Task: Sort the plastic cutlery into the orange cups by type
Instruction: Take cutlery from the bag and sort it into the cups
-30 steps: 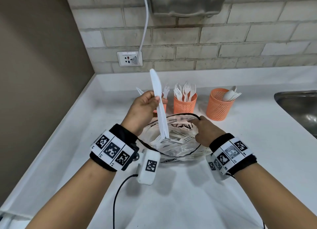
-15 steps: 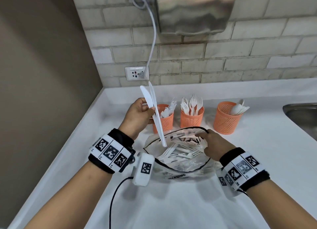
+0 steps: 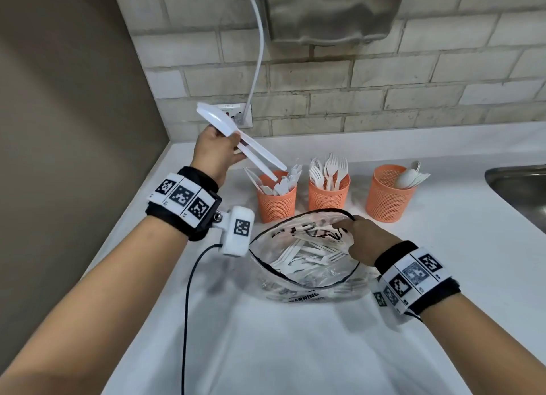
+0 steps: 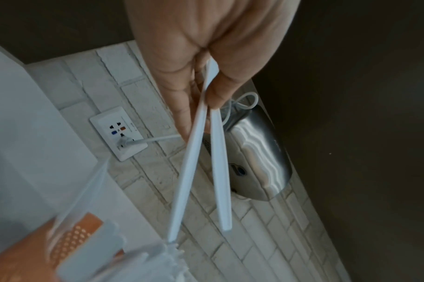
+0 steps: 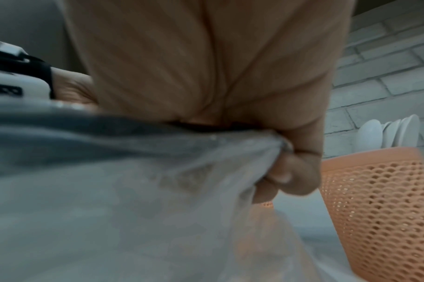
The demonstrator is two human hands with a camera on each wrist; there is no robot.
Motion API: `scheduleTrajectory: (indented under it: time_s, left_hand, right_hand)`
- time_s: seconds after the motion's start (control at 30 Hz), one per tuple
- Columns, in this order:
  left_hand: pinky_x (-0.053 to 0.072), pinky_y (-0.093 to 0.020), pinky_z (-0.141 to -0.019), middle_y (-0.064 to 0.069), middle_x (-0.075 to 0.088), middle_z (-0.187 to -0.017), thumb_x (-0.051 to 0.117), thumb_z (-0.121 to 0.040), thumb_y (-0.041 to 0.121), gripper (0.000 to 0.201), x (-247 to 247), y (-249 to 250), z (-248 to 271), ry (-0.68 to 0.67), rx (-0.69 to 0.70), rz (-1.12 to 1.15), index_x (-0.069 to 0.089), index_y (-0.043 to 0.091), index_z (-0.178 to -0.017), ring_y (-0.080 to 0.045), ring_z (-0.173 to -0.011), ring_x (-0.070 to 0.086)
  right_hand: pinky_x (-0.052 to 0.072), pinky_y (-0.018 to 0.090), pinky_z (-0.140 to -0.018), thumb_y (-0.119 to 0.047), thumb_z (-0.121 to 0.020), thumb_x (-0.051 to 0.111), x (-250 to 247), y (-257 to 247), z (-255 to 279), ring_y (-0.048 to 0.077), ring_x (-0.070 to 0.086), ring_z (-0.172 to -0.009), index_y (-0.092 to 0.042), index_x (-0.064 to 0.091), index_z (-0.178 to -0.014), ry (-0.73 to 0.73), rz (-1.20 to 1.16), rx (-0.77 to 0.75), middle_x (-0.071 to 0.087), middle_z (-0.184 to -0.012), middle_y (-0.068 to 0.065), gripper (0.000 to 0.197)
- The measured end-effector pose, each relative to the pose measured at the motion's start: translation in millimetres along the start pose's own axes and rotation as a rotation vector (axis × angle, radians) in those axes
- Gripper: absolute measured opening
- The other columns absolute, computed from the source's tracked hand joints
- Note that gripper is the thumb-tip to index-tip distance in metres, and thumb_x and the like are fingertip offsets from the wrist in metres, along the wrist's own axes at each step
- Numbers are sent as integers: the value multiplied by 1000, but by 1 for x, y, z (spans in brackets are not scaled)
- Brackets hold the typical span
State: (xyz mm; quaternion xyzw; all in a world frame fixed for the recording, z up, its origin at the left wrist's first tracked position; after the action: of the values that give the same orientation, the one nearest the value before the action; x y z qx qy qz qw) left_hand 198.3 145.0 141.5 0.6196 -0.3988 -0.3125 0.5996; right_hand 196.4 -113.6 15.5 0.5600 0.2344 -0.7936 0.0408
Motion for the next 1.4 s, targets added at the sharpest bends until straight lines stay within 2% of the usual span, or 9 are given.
scheduleTrajectory:
  time_s: [0.2, 0.4, 0.6, 0.73, 0.83, 1.03, 1.23, 1.33, 1.4]
  left_hand:
    - [54, -44, -90, -22, 61, -117, 54, -91, 0, 30, -1, -20, -21, 114, 100, -231, 49, -5, -120, -31, -101, 63]
    - [52, -33, -91, -13, 67, -110, 63, -85, 5, 23, 17, -54, -29, -17, 150, -583, 58, 0, -107, -26, -98, 65]
    - [50, -28, -77, -2, 62, -89, 60, -87, 2, 20, 25, -60, -30, -133, 179, -486, 55, 11, -105, -26, -85, 59]
    - [45, -10, -67, -2, 60, -90, 63, -86, 6, 15, 29, -61, -30, -156, 205, -641, 64, 4, -101, -18, -84, 56]
    - [47, -24, -73, -1, 60, -94, 65, -87, 15, 20, 42, -63, -22, -274, 213, -763, 64, 5, -104, -17, -81, 53]
    - [41, -26, -78, -12, 65, -103, 49, -96, 28, 31, 46, -33, -12, -187, 408, -1036, 64, 4, -104, -27, -94, 58]
    - [36, -18, -73, -16, 67, -106, 52, -95, 19, 24, 52, -52, -4, -295, 191, -991, 66, 1, -104, -17, -84, 53]
    - [39, -17, -72, -6, 66, -95, 55, -92, 22, 21, 47, -12, 14, -125, 345, -879, 66, 6, -102, -14, -79, 56]
    - [41, -15, -65, 4, 62, -84, 57, -90, 18, 13, 61, 5, 46, -173, 453, -809, 66, 11, -96, -7, -66, 52]
  right_hand:
    - [41, 26, -93, 6, -82, 44, 3, -1, -3, 25, 49, -120, -22, 37, -141, -15, 15, 5, 43, -135, 10, 66]
    - [41, 26, -94, 7, -82, 42, 6, -2, -4, 25, 48, -121, -22, 35, -142, -30, 35, 0, 41, -136, 9, 67]
    - [39, 23, -90, 8, -82, 42, 8, -3, -3, 25, 48, -120, -22, 35, -142, -38, 27, -3, 43, -133, 10, 67]
    - [39, 23, -88, 8, -81, 42, 8, -4, -3, 25, 48, -120, -22, 35, -142, -41, 25, 2, 42, -134, 10, 67]
    - [41, 26, -92, 7, -82, 42, 6, -5, -2, 25, 48, -121, -22, 35, -141, -39, 37, 7, 42, -135, 11, 67]
    - [37, 23, -82, 7, -82, 41, 9, -3, 1, 27, 49, -118, -21, 36, -141, -43, 46, 9, 43, -133, 12, 65]
    - [38, 23, -83, 7, -82, 43, 8, -5, 2, 28, 50, -117, -20, 38, -140, -25, 28, 1, 44, -132, 12, 65]
    - [42, 27, -92, 8, -80, 43, 5, -3, 6, 28, 50, -119, -20, 40, -139, 2, 14, -6, 44, -133, 12, 65]
    - [43, 30, -96, 8, -79, 44, 5, -2, 8, 29, 49, -120, -19, 42, -137, 12, 0, -10, 43, -135, 12, 65]
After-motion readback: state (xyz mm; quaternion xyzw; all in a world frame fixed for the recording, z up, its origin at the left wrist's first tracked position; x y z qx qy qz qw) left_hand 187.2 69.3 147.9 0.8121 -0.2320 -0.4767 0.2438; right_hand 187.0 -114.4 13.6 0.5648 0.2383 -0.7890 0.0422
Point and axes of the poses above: each hand's wrist, its own z-axis away from the middle knuckle, its own x-axis out of the palm, y = z × x, the point moved 9 cm from there along -z, towards the middle knuckle
